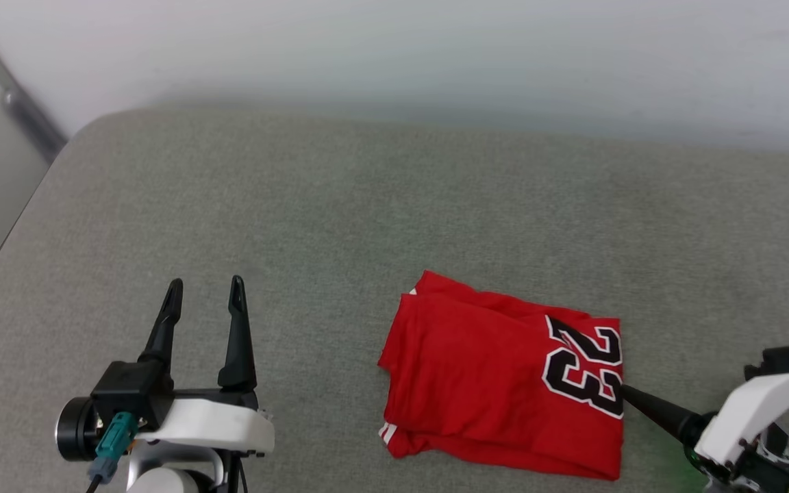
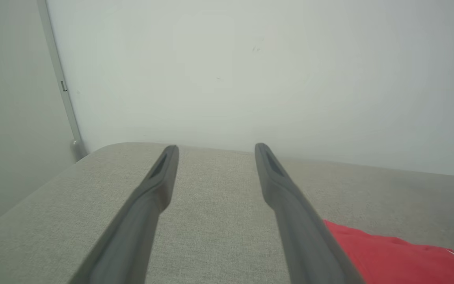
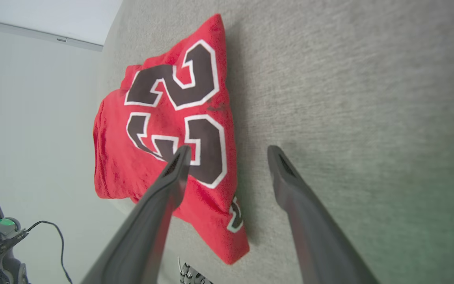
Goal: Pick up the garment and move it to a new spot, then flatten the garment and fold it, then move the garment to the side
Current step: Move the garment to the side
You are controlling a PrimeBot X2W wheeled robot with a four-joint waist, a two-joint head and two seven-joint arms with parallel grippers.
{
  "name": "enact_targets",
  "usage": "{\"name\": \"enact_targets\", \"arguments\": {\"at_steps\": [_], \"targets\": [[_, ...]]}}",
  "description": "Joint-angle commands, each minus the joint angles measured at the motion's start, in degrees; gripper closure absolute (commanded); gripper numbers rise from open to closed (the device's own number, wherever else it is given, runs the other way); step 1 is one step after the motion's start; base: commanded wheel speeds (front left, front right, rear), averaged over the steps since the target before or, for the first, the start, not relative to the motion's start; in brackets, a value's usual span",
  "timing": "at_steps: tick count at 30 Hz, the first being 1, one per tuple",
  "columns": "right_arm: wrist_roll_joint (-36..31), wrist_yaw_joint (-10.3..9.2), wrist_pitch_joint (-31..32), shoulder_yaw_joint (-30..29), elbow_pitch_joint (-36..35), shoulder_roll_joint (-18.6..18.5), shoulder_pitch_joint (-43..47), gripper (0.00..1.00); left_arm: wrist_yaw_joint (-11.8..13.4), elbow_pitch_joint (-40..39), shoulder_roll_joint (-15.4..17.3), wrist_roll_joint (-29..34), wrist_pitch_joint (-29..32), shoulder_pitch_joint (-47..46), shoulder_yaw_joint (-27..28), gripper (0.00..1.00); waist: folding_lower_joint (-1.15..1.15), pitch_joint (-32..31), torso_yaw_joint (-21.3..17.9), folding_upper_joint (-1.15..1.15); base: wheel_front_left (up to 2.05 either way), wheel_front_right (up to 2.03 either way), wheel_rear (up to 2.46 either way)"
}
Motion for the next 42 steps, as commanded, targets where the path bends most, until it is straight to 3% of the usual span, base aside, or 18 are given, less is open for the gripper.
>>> {"name": "enact_targets", "arguments": {"at_steps": [1, 9, 10, 11, 18, 24, 33, 42], "targets": [[1.6, -0.01, 0.8, 0.5, 0.7, 0.1, -1.4, 0.00, -0.2, 0.1, -0.3, 0.4, -0.3, -1.1, 0.1, 0.00, 0.00, 2.2, 1.9, 0.00, 0.00, 0.00, 0.00], [7.8, -0.04, 2.2, 5.3, 6.0, 0.7, -6.4, 0.00, -1.5, 1.3, -1.5, 1.6, -0.4, -2.6, 0.8, 0.00, 0.00, 4.7, 3.9, 0.00, 0.00, 0.00, 0.00], [8.1, -0.05, 2.3, 5.9, 6.7, 0.5, -6.6, 0.59, -1.5, 1.4, -1.7, 1.7, -0.4, -2.7, 0.9, 0.00, 0.00, 4.8, 4.0, 0.00, 0.00, 0.00, 0.00], [8.4, -0.06, 2.2, 6.6, 7.1, 0.5, -6.8, 1.00, -1.7, 1.5, -1.8, 1.7, -0.4, -2.9, 1.0, 0.00, 0.00, 4.9, 4.1, 0.00, 0.00, 0.00, 0.00], [6.8, -0.04, -1.4, 10.9, 7.5, -2.4, -8.4, 1.00, -2.5, 2.6, -2.4, 2.4, -0.4, -1.7, 1.7, 0.00, 0.00, 2.8, 3.1, 0.00, 0.00, 0.00, 0.00], [-2.1, -0.03, -7.4, 16.5, 8.0, -5.5, -9.9, 1.00, -3.0, 2.9, -1.8, 2.5, -0.4, -0.2, 2.2, 0.00, 0.00, -0.6, -0.1, 0.00, 0.00, 0.00, 0.00], [-19.1, -0.03, -9.4, 21.9, 11.8, -7.8, -15.2, 1.00, -2.8, 1.3, -0.8, 2.4, -0.3, 1.9, 2.6, 0.00, 0.00, -1.7, -10.9, 0.00, 0.00, 0.00, 0.00], [-25.4, -0.03, -10.2, 22.6, 14.7, -7.5, -24.7, 1.00, -3.5, -0.8, -0.6, 4.0, 0.4, -2.6, 1.0, 0.00, 0.00, 5.2, -22.9, 0.00, 0.00, 0.00, 0.00]]}}
